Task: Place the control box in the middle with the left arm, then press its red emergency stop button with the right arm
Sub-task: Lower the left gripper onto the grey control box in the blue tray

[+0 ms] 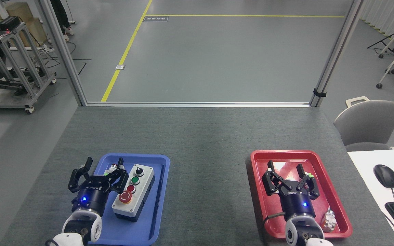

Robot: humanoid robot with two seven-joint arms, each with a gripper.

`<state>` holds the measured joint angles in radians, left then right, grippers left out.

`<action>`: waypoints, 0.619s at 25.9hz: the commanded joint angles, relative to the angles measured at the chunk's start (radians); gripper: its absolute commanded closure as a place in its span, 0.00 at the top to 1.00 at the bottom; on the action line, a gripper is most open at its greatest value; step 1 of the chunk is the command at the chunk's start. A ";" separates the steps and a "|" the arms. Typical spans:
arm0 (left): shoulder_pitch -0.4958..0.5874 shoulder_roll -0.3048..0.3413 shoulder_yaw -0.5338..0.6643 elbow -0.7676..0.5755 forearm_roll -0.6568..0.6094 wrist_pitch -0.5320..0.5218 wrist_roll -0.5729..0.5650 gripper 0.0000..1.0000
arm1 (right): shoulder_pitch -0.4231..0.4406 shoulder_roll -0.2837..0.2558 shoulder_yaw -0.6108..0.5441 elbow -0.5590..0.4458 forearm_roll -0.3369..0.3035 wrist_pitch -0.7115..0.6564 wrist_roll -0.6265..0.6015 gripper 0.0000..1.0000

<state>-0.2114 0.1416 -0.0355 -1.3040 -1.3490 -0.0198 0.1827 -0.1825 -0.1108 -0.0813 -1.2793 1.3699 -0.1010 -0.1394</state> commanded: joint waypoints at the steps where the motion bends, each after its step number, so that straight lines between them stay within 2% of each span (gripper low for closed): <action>1: 0.000 0.003 0.000 -0.004 0.056 0.009 0.000 0.99 | 0.000 0.002 0.000 0.000 0.000 0.000 0.000 1.00; 5: 0.004 0.001 0.000 -0.015 0.060 0.020 -0.002 0.99 | -0.002 0.002 0.000 0.000 0.000 0.000 0.000 1.00; 8: 0.029 0.003 0.002 -0.086 0.067 -0.005 -0.002 0.99 | -0.003 0.000 0.000 0.000 0.000 0.000 0.000 1.00; 13: 0.194 0.010 -0.012 -0.204 0.064 -0.109 0.035 0.99 | -0.005 0.000 0.000 0.000 0.000 0.000 0.000 1.00; 16: 0.253 0.013 -0.050 -0.221 -0.016 -0.152 0.081 0.99 | -0.005 -0.001 0.000 0.000 0.000 0.000 0.000 1.00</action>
<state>-0.0255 0.1513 -0.0552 -1.4955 -1.3050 -0.1282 0.2282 -0.1867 -0.1105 -0.0813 -1.2793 1.3698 -0.1013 -0.1398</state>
